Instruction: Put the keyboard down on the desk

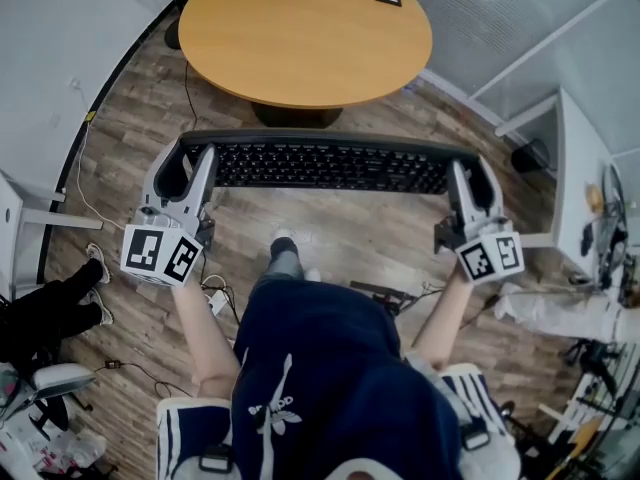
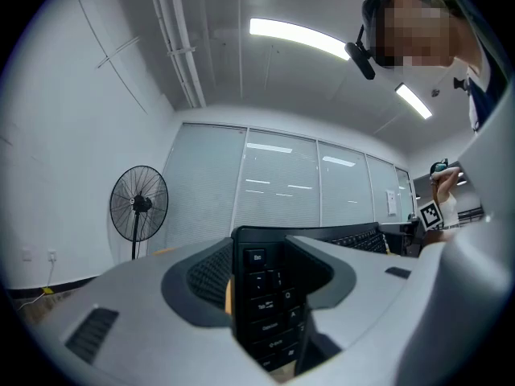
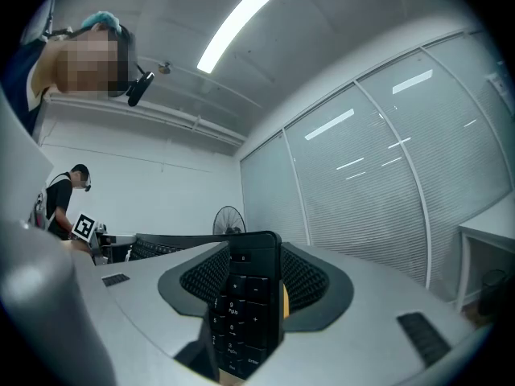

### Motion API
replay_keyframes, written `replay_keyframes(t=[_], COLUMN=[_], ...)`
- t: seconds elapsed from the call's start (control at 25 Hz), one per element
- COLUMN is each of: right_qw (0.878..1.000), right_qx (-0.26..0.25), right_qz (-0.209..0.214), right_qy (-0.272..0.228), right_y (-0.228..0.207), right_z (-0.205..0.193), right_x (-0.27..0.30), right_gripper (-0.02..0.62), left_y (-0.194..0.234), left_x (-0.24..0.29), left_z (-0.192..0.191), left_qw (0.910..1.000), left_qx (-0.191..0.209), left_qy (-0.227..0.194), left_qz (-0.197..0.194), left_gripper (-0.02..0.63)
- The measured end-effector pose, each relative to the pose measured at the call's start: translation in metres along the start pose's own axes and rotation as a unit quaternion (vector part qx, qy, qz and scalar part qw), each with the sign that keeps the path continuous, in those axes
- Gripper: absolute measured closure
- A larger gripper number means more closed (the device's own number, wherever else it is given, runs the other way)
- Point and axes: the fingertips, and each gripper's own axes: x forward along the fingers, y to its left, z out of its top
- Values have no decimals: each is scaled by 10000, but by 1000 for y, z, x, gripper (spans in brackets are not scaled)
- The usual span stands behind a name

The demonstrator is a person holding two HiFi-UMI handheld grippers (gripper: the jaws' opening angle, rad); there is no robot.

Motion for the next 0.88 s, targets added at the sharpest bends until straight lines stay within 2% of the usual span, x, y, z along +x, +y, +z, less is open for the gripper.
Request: replay_keyframes(t=[0.24,0.44,0.6,0.88], right_qw=[9998,9994,9994,9995], right_qx=[-75,-213,-186,-159], right_qz=[-96,-168,-230,-233], right_qy=[-126,-192,-198,-144], right_y=[-4,9,13,-31], right_z=[23,37,33,36], right_x=[48,69,76,104], right_gripper=[411,411,411,411], left_y=[33,59,68,63], left_x=[41,52,57,108], left_z=[24,41,36,33], left_qw=[9999,9996,9995,9997], left_qx=[67,65,49,-30], left_qy=[-88,-158,-138,-64], left_qz=[-120,-228,-284,-247], left_gripper=[408,408,408,408])
